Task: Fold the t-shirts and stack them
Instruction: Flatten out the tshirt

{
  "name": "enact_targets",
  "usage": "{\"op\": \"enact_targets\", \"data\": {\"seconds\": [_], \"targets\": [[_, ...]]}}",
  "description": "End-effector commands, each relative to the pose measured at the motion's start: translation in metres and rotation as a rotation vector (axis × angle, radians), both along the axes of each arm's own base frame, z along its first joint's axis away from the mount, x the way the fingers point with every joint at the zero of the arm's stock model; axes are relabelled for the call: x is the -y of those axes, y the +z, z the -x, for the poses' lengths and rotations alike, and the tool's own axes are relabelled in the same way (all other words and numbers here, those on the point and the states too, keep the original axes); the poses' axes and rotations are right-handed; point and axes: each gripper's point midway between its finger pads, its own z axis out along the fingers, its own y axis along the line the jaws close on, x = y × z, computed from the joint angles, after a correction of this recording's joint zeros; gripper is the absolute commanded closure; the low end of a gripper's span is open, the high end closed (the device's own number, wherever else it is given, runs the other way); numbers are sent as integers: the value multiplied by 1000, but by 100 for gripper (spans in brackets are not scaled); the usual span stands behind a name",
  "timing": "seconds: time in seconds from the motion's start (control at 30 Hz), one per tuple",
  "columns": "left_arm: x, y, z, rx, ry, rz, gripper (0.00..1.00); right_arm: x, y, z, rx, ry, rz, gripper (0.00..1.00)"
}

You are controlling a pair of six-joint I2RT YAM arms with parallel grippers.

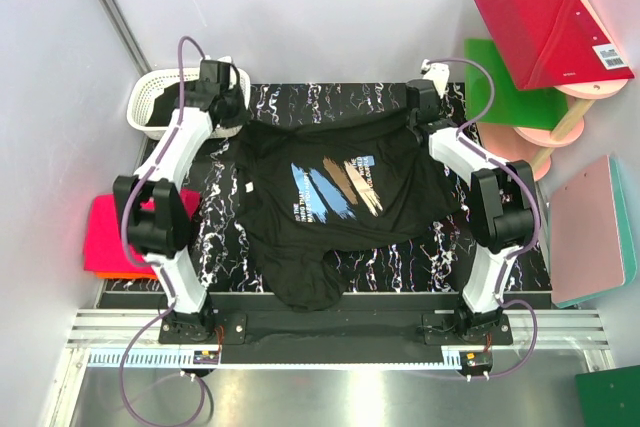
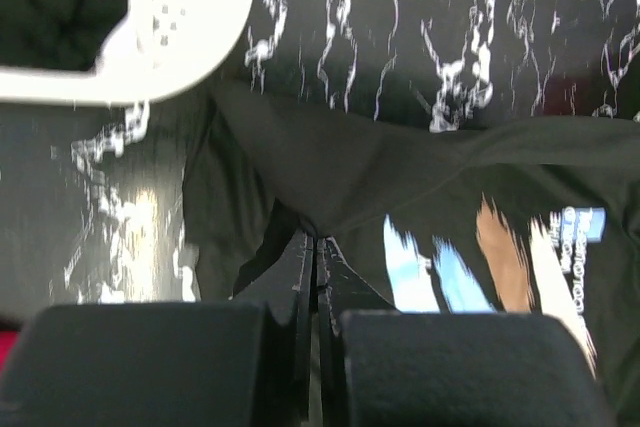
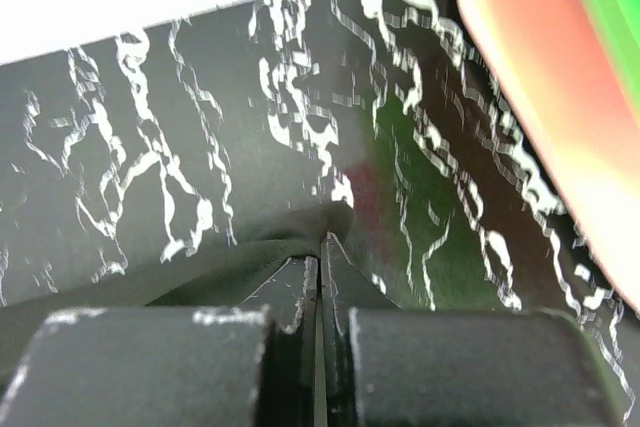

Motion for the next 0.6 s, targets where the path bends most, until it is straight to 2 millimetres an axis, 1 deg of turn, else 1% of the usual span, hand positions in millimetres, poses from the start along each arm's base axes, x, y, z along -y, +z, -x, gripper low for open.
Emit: {"op": "enact_targets", "data": {"seconds": [0.0, 0.03, 0.1, 0.13, 0.2, 0.23, 0.3, 0.33, 0.37, 0.4, 0.43, 0.5, 0.53, 0.57], "targets": [[-3, -5, 22, -15, 36, 15, 100, 1, -44, 21, -163, -31, -43, 100], [-4, -15, 27, -38, 43, 14, 100, 0, -56, 28, -213, -32, -43, 100], [-5, -22, 32, -56, 42, 12, 100, 0, -72, 34, -258, -42, -49, 100], [-4, -24, 34, -64, 27, 11, 100, 3, -80, 39, -291, -50, -43, 100], [-5, -35, 40, -105, 32, 7, 100, 5, -91, 42, -330, -75, -38, 100], [-6, -42, 46, -132, 37, 1, 100, 6, -99, 49, -381, -71, -34, 100], [-8, -55, 52, -175, 48, -5, 100, 10, -111, 46, -422, -95, -30, 100], [-15, -61, 55, -192, 75, -32, 100, 13, -117, 52, -468, -106, -18, 100], [-16, -68, 57, -212, 80, -39, 100, 14, -115, 48, -468, -124, -27, 100], [-16, -71, 58, -221, 81, -42, 100, 16, -129, 50, -508, -133, -26, 100], [-16, -74, 60, -235, 80, -41, 100, 18, -134, 56, -545, -145, -21, 100], [-16, -78, 63, -251, 80, -39, 100, 23, -143, 54, -567, -174, -36, 100], [-15, -84, 67, -270, 82, -34, 100, 25, -146, 59, -596, -188, -37, 100], [-16, -84, 68, -270, 85, -36, 100, 28, -148, 59, -599, -209, -51, 100]]}}
